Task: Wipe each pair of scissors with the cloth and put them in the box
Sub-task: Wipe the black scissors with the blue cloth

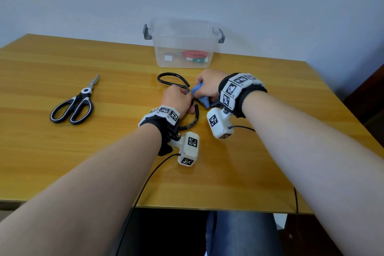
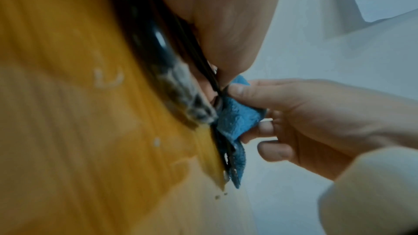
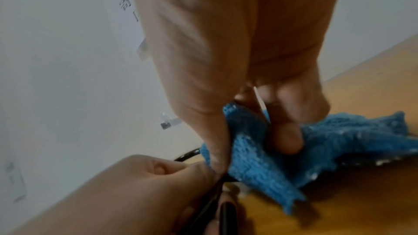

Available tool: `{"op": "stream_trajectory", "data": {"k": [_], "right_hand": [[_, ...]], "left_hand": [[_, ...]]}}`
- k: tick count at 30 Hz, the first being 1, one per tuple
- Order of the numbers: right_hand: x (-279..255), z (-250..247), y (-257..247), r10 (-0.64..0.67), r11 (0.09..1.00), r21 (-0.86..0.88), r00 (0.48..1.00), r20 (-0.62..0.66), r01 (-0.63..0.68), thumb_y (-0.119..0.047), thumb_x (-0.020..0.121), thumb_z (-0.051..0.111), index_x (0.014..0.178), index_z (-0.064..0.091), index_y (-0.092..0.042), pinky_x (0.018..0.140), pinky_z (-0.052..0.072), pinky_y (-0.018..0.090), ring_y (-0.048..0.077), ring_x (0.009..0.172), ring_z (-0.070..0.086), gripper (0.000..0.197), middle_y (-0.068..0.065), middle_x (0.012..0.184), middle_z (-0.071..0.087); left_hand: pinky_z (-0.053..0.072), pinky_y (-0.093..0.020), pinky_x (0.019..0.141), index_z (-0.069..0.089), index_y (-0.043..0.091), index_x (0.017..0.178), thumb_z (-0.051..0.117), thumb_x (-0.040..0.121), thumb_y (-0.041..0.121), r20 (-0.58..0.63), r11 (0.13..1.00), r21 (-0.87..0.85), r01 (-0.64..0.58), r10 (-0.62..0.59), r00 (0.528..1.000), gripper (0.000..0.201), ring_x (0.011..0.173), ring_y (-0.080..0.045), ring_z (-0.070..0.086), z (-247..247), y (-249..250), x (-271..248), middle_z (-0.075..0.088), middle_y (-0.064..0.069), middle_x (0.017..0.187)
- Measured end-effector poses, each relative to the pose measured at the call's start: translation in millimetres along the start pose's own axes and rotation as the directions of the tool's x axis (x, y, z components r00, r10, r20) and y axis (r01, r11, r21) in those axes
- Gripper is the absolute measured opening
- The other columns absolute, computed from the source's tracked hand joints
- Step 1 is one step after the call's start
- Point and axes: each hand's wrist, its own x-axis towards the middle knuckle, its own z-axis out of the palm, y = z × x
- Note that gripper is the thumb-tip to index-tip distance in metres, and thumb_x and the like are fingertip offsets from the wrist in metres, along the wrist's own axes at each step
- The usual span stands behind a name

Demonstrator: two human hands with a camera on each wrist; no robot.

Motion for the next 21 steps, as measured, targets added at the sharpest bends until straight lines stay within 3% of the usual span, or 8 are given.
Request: {"op": "stream_trajectory", "data": {"k": [3,10,14,18,21], "right_hand": [[3,0,-2,0.009,0.998,-0.061,0.999,0.032,-0.007,-0.026,0.089,0.074,0.114,0.068,-0.011,0.054,0.040,0.026,0.015,0.061,0.052,0.030,0.002,0.085,0.063],[2,3,6,0.066,0.976,-0.212,0.995,0.073,-0.049,-0.035,0.086,0.074,0.105,0.074,-0.004,0.064,0.043,0.030,0.023,0.074,0.054,0.036,0.010,0.086,0.068],[-8,4,17,0.141,0.952,-0.287,0.983,0.119,-0.103,-0.033,0.088,0.072,0.090,0.068,-0.012,0.055,0.037,0.023,0.022,0.071,0.050,0.022,0.005,0.080,0.059],[-14,-9,14,0.176,0.972,-0.179,0.979,0.105,-0.155,-0.028,0.087,0.076,0.105,0.073,-0.009,0.054,0.039,0.025,0.021,0.064,0.051,0.025,0.006,0.079,0.060],[-8,-20,13,0.174,0.968,0.186,0.985,-0.018,-0.167,-0.020,0.093,0.070,0.117,0.064,-0.009,0.048,0.044,0.026,0.020,0.054,0.057,0.026,0.009,0.079,0.064]], "left_hand": [[0.064,-0.049,0.078,0.074,0.002,0.080,0.061,0.095,0.025,0.001,1.000,-0.025,-0.002,0.002,1.000,0.030,0.067,-0.030,0.076,1,-3,0,0.076,-0.010,0.066],[0.065,-0.047,0.078,0.073,0.003,0.080,0.066,0.099,0.025,-0.017,0.996,-0.083,0.012,-0.014,1.000,0.030,0.063,-0.027,0.077,-1,2,-3,0.077,-0.009,0.069],[0.065,-0.045,0.077,0.073,0.005,0.085,0.068,0.099,0.023,-0.009,0.992,-0.123,0.034,-0.035,0.999,0.023,0.067,-0.028,0.077,-1,6,-6,0.077,-0.009,0.074],[0.065,-0.042,0.078,0.074,0.002,0.086,0.067,0.100,0.024,-0.006,0.996,-0.090,0.027,-0.027,1.000,0.027,0.067,-0.025,0.078,-2,7,-7,0.078,-0.007,0.075],[0.065,-0.043,0.078,0.073,-0.004,0.090,0.066,0.099,0.027,-0.009,0.997,-0.069,0.029,-0.030,1.000,0.033,0.064,-0.023,0.077,-2,5,-4,0.077,-0.008,0.072]]}}
